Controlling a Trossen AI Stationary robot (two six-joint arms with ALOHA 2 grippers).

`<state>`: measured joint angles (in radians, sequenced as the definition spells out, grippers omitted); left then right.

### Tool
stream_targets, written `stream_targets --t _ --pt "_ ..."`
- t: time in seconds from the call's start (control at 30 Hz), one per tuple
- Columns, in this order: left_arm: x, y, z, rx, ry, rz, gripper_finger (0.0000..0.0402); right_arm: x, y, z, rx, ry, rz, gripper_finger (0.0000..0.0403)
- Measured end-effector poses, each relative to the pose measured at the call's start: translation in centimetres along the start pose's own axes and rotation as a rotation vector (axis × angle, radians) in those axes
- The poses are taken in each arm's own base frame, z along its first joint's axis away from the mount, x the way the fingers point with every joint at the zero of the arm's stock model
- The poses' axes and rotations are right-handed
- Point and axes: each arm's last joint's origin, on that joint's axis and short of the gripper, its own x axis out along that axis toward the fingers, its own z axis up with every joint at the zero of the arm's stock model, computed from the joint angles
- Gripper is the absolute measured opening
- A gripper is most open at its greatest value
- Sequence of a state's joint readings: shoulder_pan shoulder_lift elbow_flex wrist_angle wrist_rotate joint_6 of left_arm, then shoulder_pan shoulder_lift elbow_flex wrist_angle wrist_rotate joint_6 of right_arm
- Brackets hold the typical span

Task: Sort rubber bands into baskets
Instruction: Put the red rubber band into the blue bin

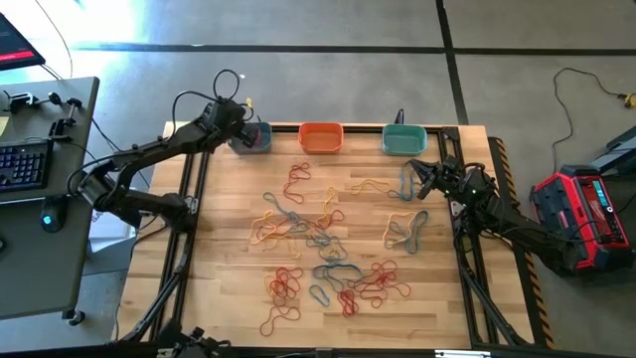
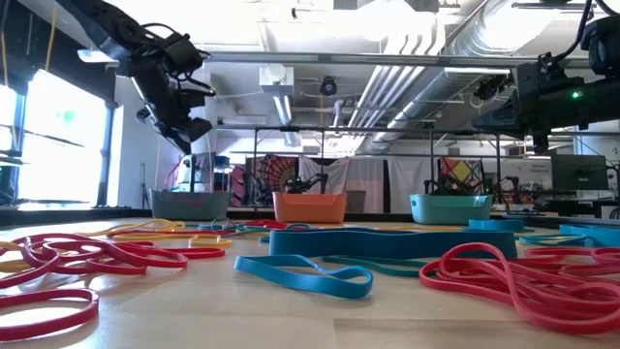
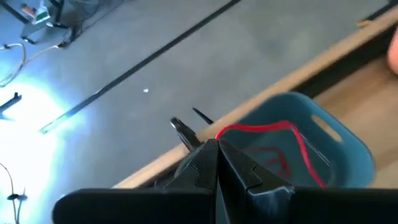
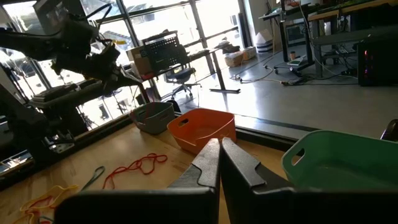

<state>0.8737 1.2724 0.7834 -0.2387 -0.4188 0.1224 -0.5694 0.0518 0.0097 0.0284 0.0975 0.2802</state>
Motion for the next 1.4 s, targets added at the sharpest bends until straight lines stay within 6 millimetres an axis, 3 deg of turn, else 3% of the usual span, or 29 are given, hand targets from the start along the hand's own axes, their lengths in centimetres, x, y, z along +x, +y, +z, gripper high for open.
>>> stream_targets --t 0.23,0.67,1.13,1.4 --pt "-0.2 0.7 1.2 -0.024 -0.056 0.000 0.0000 0.0 0.0 0.0 0.000 0.000 0.000 0.0000" --pt "0.0 0.7 1.3 -0.029 -0.068 -0.010 0.0000 0.0 0.0 0.0 0.000 -0.001 0.000 0.0000" --pt "4.9 -1.7 -0.9 0.030 0.120 -0.108 0.0000 0.0 0.0 0.0 0.000 0.000 0.000 0.0000" --pt "5.1 -1.8 -1.2 0.047 0.153 -0.100 0.0034 0.0 0.0 0.0 0.000 0.000 0.000 0.0000"
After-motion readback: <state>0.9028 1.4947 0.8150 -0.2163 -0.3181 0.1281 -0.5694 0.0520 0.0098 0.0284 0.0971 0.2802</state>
